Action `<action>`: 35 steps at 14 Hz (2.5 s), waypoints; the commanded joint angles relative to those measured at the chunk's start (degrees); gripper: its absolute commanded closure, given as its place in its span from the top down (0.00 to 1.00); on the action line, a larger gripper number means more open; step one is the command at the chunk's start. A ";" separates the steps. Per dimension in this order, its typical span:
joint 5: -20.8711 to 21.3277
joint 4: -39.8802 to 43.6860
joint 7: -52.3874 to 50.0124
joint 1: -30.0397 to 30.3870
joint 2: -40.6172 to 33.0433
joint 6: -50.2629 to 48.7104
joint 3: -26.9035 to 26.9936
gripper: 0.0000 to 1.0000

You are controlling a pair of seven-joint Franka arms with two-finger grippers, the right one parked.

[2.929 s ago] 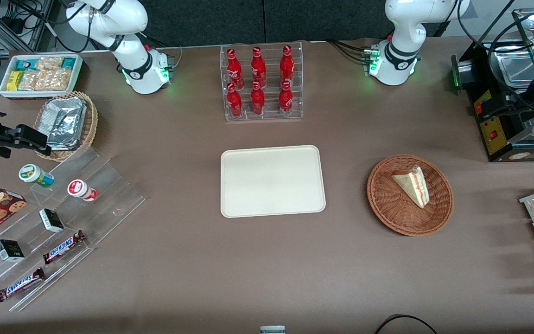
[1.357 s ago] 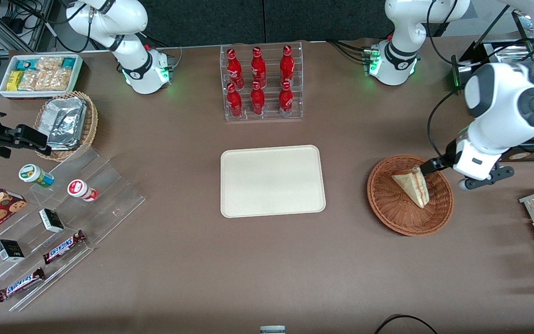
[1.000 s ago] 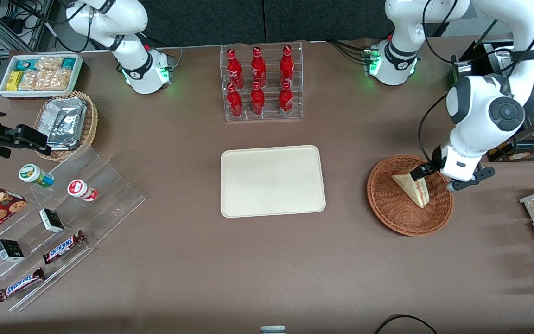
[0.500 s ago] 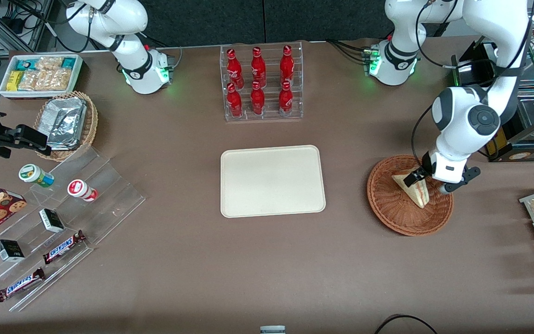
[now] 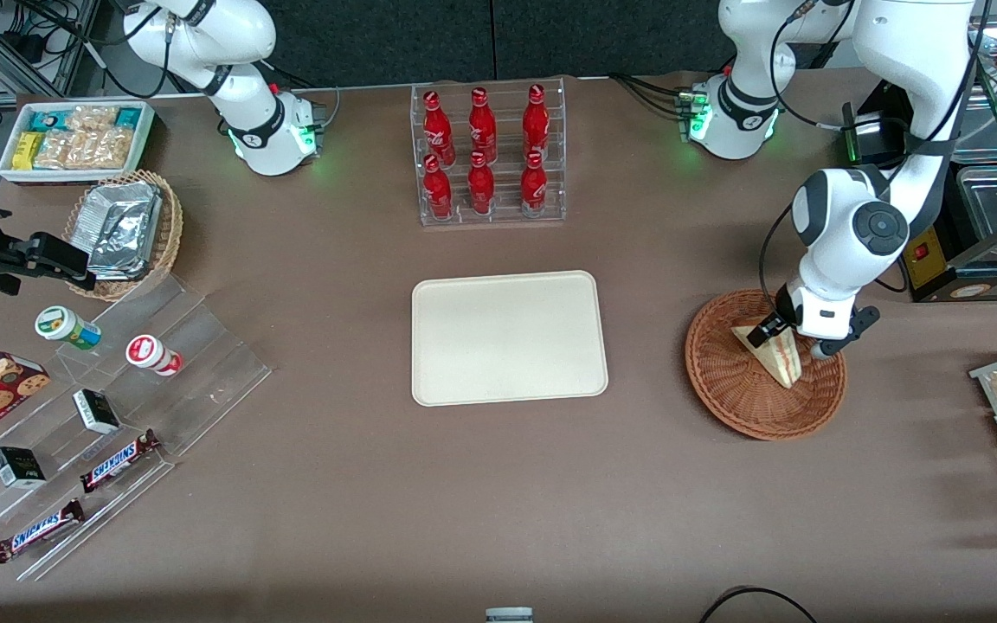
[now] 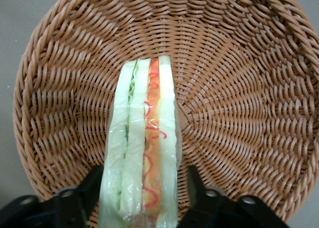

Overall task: Place sandwich from basket to tray
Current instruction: 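Lower the left gripper and close it on the wrapped sandwich, then lift the sandwich and carry it over the cream tray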

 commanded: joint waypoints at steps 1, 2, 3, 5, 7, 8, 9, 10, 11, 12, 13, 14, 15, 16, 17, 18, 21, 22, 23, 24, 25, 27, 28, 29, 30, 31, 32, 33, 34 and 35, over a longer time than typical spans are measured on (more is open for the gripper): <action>0.38 -0.08 -0.90 -0.51 -0.51 -1.48 0.07 0.00; 0.82 0.01 -0.55 -0.51 -0.68 -1.84 0.16 0.00; 0.82 0.19 -0.02 -0.51 -0.86 -2.45 0.25 0.00; 0.82 1.67 1.73 -0.42 -1.30 -4.99 0.16 0.00; 0.82 4.04 4.02 -0.33 -2.35 -9.55 0.25 0.00; 0.82 5.88 4.64 -0.42 -3.23 -12.79 0.25 0.00; 0.91 8.16 5.95 -0.42 -4.02 -17.18 0.25 0.00; 1.43 10.36 7.53 -0.51 -4.90 -21.48 0.16 0.00; 1.53 12.73 9.20 -0.59 -5.78 -25.96 0.07 0.00; 1.53 15.28 10.00 -1.12 -6.39 -30.01 -0.63 0.00; 1.53 17.57 10.18 -1.82 -6.57 -33.01 -1.33 0.00; 1.44 20.11 10.09 -2.96 -6.31 -35.83 -2.12 0.00; 1.35 22.23 10.18 -4.36 -5.96 -37.94 -2.82 0.00; 1.26 23.29 10.18 -5.94 -5.87 -38.49 -3.09 0.00; 1.18 23.56 10.18 -8.13 -5.79 -38.40 -3.09 0.00; 1.17 23.57 10.18 -10.33 -5.70 -37.88 -3.09 0.00; 0.65 27.77 9.13 -18.50 -1.06 -37.52 -3.09 0.00; 0.04 29.44 8.00 -20.87 0.44 -37.61 -3.09 0.00; -0.32 31.54 4.85 -23.33 2.37 -37.52 -3.09 0.00; -0.32 34.18 1.86 -25.97 4.74 -37.87 -3.09 0.00; -0.32 36.29 -0.26 -28.34 6.76 -38.05 -3.09 0.00; -0.14 39.46 -4.30 -32.04 10.11 -37.96 -3.09 0.00; -0.23 40.87 -5.02 -33.19 11.69 -37.88 -3.09 0.00; -0.23 42.53 -5.46 -34.25 13.18 -37.88 -3.09 0.00; -0.32 43.94 -6.16 -35.04 14.59 -37.88 -3.09 0.00; -0.23 45.35 -7.21 -35.83 15.91 -37.88 -3.09 0.00; -0.32 46.32 -7.92 -36.36 17.06 -37.79 -3.09 0.00; -0.32 47.38 -8.79 -36.97 18.20 -37.70 -3.09 0.00; -0.32 48.52 -9.50 -37.50 19.51 -37.61 -3.09 0.00; -0.32 49.92 -9.85 -37.77 20.83 -37.70 -3.09 0.00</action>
